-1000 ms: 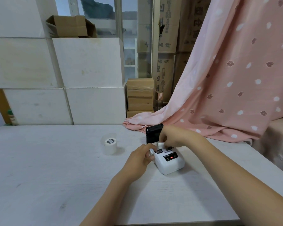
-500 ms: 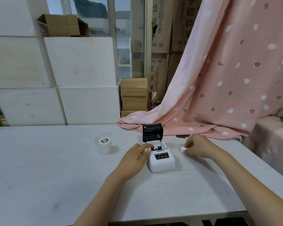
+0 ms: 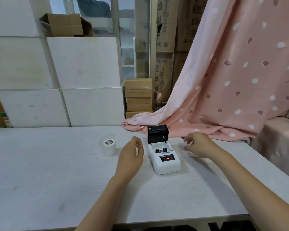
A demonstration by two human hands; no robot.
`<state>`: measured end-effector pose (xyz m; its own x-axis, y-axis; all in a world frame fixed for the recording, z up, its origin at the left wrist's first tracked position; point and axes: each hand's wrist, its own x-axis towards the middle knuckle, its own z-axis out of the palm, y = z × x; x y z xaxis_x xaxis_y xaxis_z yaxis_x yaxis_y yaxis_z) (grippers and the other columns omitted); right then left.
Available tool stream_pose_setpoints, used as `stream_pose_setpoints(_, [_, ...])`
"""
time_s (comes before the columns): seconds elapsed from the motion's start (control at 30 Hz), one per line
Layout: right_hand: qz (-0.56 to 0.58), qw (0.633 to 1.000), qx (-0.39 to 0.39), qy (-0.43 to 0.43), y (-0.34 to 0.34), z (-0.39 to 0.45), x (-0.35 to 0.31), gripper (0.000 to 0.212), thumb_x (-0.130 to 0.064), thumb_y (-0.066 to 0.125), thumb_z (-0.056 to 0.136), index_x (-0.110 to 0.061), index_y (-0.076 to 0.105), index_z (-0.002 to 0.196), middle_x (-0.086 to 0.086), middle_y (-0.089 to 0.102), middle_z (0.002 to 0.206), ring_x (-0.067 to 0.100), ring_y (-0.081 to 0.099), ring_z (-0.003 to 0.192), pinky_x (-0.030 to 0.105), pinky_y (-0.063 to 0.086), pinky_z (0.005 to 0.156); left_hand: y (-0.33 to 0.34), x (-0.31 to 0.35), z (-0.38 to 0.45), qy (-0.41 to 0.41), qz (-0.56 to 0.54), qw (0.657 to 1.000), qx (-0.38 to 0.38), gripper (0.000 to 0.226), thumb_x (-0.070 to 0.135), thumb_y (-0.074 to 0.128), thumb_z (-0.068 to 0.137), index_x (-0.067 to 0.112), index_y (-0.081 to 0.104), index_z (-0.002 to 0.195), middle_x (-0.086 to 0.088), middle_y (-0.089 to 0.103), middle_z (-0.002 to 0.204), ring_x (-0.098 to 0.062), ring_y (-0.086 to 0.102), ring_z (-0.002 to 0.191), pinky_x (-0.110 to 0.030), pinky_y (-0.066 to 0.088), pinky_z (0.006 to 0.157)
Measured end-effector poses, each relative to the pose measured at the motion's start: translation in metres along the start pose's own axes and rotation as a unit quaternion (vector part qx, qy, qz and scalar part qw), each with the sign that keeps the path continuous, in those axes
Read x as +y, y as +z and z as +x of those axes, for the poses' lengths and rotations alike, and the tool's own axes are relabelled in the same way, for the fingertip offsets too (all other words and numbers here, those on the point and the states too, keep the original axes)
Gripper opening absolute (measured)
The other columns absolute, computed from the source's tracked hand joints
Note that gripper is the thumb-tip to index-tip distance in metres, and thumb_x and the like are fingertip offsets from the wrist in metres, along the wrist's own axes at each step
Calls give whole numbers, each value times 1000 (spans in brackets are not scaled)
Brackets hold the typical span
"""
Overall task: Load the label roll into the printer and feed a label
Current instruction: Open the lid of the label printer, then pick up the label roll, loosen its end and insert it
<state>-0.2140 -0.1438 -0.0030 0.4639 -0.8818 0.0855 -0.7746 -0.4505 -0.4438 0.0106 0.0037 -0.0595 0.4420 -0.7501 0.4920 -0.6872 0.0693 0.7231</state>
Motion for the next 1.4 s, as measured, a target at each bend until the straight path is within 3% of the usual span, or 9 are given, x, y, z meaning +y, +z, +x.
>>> stream_pose_setpoints(0.17, [67,989,107,-83,2,0,-68,11,-17,69,92,-16,76,99,1,73,92,21,65,89,30,50,80,-14,-6,4,30,126,962,240,14,3,60,85,13,62,96,1,65,82,-24,55,80,-43,47,70])
stream_pose_setpoints(0.3, [134,971,159,-121,6,-14,-120,11,-16,62,91,-14,72,87,-2,70,73,20,63,72,32,48,65,-16,-13,11,-105,108,929,338,23,16,60,87,9,57,109,-11,58,99,-31,52,88,-47,47,73])
stream_pose_setpoints(0.4, [156,969,133,-135,26,-18,-150,12,-16,60,94,-12,71,90,-1,68,76,16,60,71,28,42,59,-11,-9,11,-189,31,931,312,38,25,63,85,9,47,116,-16,54,110,-35,49,97,-45,46,81])
stream_pose_setpoints(0.53, [141,979,17,-146,84,-5,-213,20,-7,58,92,-5,75,103,14,76,106,30,68,103,34,52,84,-42,-34,8,-267,-11,910,316,56,28,72,76,13,39,119,-21,55,113,-40,53,101,-46,47,84])
stream_pose_setpoints(0.63, [138,985,-41,-97,108,7,-220,32,-12,64,92,-3,67,122,16,68,126,33,63,117,36,52,95,-41,-34,8,-275,-34,914,297,45,23,63,84,13,36,119,-20,59,109,-40,55,97,-41,43,75])
stream_pose_setpoints(0.7, [146,984,-67,-76,115,12,-216,35,-19,69,91,0,65,121,15,67,120,33,63,111,37,53,90,-38,-26,9,-288,-48,911,293,31,13,47,90,13,36,119,-21,63,105,-40,57,92,-42,44,73])
stream_pose_setpoints(0.8, [176,978,-89,-73,123,15,-214,24,-27,74,88,-5,65,89,9,65,90,23,54,78,31,41,62,-37,-28,12,-300,-61,907,290,32,2,34,88,13,35,118,-18,67,91,-39,59,84,-49,50,73])
stream_pose_setpoints(1.2, [283,956,-32,-75,117,14,-208,34,-25,83,71,-17,51,76,-3,51,69,13,40,62,27,32,55,-39,-21,10,-248,-85,924,280,29,2,34,92,17,50,111,-3,74,91,-35,65,88,-47,52,79])
stream_pose_setpoints(1.4, [232,968,-10,-95,68,19,-192,65,-28,87,73,-13,56,129,5,64,120,23,61,109,34,54,82,-30,-11,2,-94,-53,974,199,30,6,39,99,20,56,120,0,73,92,-21,66,83,-37,51,72])
